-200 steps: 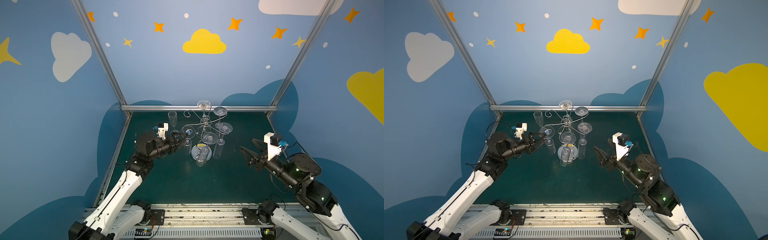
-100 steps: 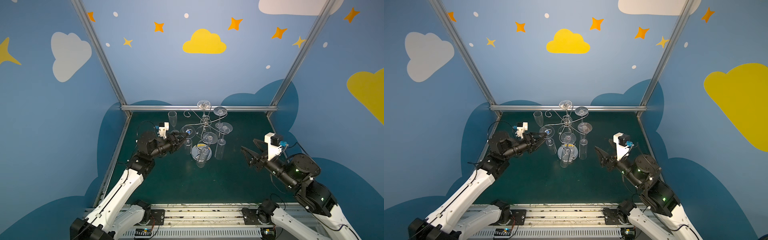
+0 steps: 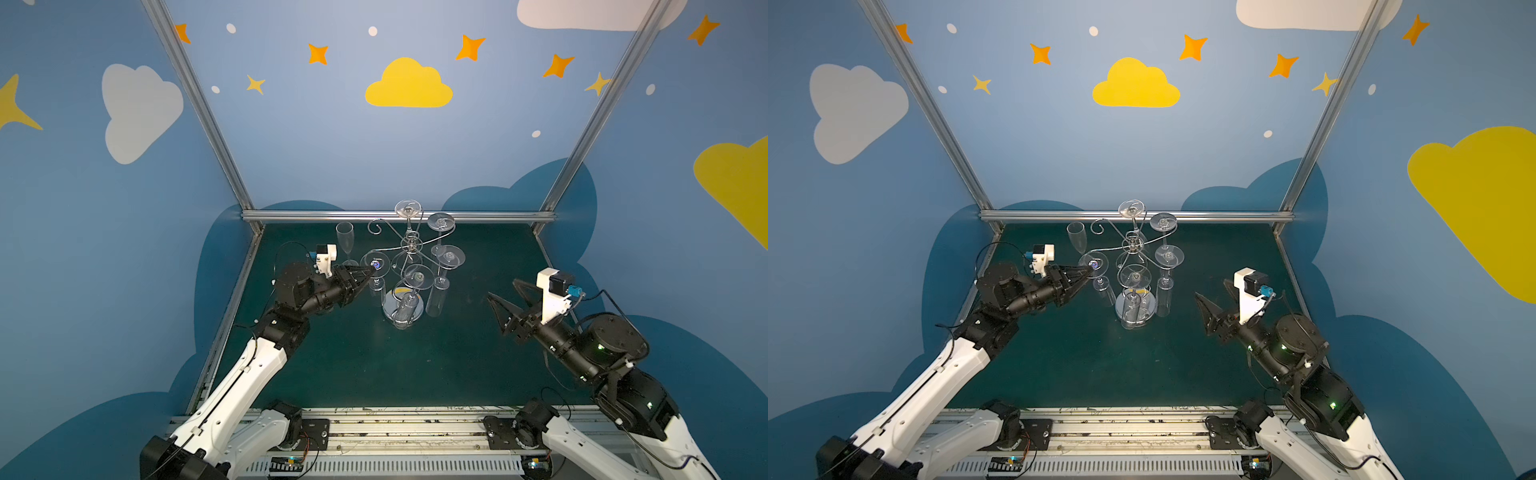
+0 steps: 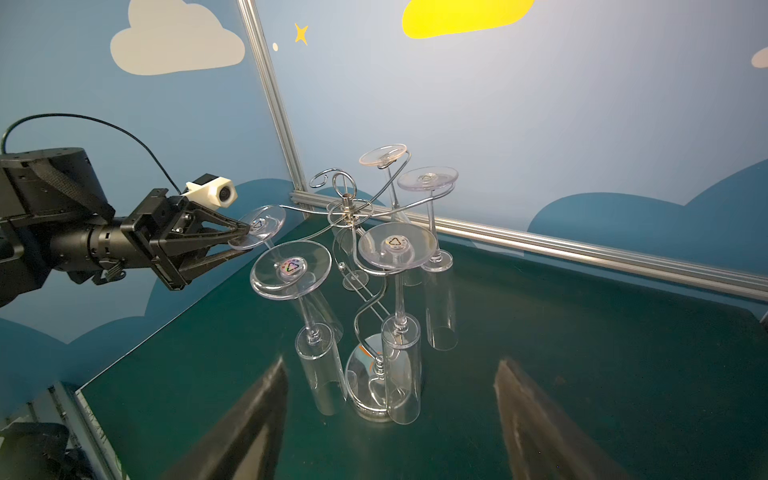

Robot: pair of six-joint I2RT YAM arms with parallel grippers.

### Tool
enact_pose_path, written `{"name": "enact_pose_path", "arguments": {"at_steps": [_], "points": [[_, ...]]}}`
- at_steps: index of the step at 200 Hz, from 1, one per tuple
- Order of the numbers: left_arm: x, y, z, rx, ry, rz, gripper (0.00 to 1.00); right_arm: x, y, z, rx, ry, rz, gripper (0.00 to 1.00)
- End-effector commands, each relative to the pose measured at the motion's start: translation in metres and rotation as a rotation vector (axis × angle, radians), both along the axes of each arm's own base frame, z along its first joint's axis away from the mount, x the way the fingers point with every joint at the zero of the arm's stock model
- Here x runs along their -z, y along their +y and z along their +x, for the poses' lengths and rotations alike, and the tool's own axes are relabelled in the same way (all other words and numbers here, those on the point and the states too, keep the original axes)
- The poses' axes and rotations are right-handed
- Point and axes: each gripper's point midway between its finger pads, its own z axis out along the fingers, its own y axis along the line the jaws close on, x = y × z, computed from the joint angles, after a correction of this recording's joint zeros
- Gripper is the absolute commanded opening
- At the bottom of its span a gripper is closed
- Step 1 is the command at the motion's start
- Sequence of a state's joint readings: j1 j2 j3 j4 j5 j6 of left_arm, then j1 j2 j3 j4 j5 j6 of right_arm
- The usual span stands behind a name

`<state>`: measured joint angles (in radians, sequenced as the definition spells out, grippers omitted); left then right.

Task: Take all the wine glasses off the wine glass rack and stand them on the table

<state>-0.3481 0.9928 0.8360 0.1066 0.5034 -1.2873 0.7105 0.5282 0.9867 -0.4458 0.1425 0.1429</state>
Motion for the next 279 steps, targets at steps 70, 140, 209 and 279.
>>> {"name": "enact_pose_path", "arguments": {"at_steps": [70, 140, 209, 279], "points": [[-0.004, 0.005, -0.005, -0.019, -0.023, -0.002, 0.06, 0.002, -0.006, 0.001, 0.030, 0.001, 0.011, 0.78], [-0.017, 0.008, -0.008, -0.033, -0.038, -0.035, 0.03, -0.001, -0.010, -0.001, 0.039, -0.006, 0.017, 0.78], [-0.042, 0.009, -0.010, -0.039, -0.088, -0.056, 0.03, -0.002, -0.012, -0.003, 0.042, -0.006, 0.022, 0.78], [-0.068, 0.011, -0.009, -0.048, -0.160, -0.067, 0.03, -0.004, -0.013, -0.004, 0.044, -0.010, 0.027, 0.78]]}}
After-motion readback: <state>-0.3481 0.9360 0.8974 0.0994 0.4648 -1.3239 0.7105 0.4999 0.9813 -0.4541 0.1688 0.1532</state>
